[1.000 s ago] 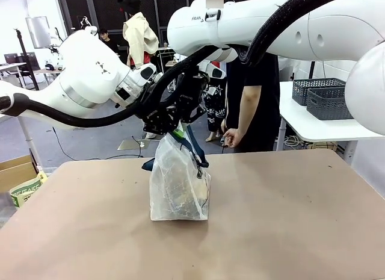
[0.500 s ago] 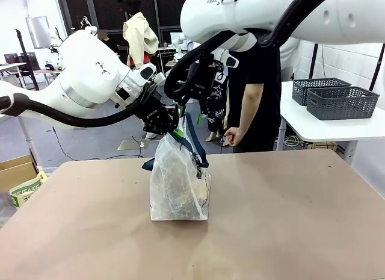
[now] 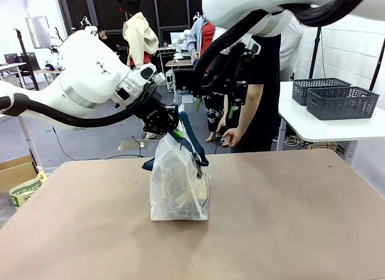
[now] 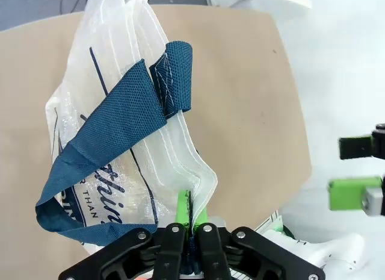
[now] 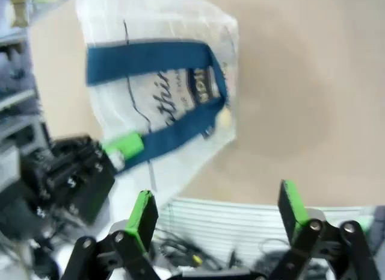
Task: Transfer purchased items from the store into the shopping bag.
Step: Move the Reusable shopping bag to the right side of the table.
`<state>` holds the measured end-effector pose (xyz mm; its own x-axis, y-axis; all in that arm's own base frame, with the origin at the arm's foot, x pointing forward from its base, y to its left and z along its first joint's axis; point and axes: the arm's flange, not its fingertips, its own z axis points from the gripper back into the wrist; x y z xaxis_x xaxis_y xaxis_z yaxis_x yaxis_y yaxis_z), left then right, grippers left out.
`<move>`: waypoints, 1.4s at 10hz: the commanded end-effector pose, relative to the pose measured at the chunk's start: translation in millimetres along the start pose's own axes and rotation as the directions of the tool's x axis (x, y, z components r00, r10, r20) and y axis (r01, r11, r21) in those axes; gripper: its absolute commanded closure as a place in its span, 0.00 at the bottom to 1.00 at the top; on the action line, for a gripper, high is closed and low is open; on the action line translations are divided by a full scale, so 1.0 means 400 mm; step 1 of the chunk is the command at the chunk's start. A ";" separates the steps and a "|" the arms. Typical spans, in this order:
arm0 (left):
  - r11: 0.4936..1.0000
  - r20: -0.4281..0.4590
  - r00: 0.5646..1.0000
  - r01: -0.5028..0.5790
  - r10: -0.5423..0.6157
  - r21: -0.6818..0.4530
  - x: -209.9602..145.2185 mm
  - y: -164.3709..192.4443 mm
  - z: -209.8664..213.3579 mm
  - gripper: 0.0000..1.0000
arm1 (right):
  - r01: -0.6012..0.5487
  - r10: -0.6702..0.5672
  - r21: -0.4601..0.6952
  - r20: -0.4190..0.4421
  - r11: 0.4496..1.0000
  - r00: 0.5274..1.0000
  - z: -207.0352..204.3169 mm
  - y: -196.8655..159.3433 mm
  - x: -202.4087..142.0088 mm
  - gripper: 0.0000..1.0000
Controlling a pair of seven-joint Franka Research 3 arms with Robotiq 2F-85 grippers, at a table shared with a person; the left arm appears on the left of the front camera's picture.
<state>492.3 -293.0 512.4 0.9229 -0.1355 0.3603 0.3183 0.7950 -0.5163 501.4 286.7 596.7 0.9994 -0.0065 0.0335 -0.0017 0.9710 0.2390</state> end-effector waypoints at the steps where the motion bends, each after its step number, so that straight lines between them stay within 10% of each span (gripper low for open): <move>1: 1.000 0.002 1.000 -0.008 0.008 -0.009 0.002 0.002 0.002 1.00 | -0.223 0.223 -0.070 -0.003 0.972 0.975 0.019 -0.084 -0.071 0.00; 6: 1.000 0.002 1.000 -0.008 0.008 -0.009 0.002 0.002 0.002 1.00 | -0.562 0.615 -0.273 0.175 0.781 0.769 0.012 -0.180 -0.171 0.00; 14: 1.000 0.002 1.000 -0.008 0.008 -0.009 0.002 0.002 0.002 1.00 | -0.537 0.574 -0.261 0.091 0.802 0.814 0.064 -0.133 -0.160 0.00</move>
<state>492.3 -293.2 512.3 0.9229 -0.1357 0.3602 0.3184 0.7949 -0.5164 433.2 227.3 606.5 0.7972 0.5455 0.2586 -0.5429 0.8352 -0.0884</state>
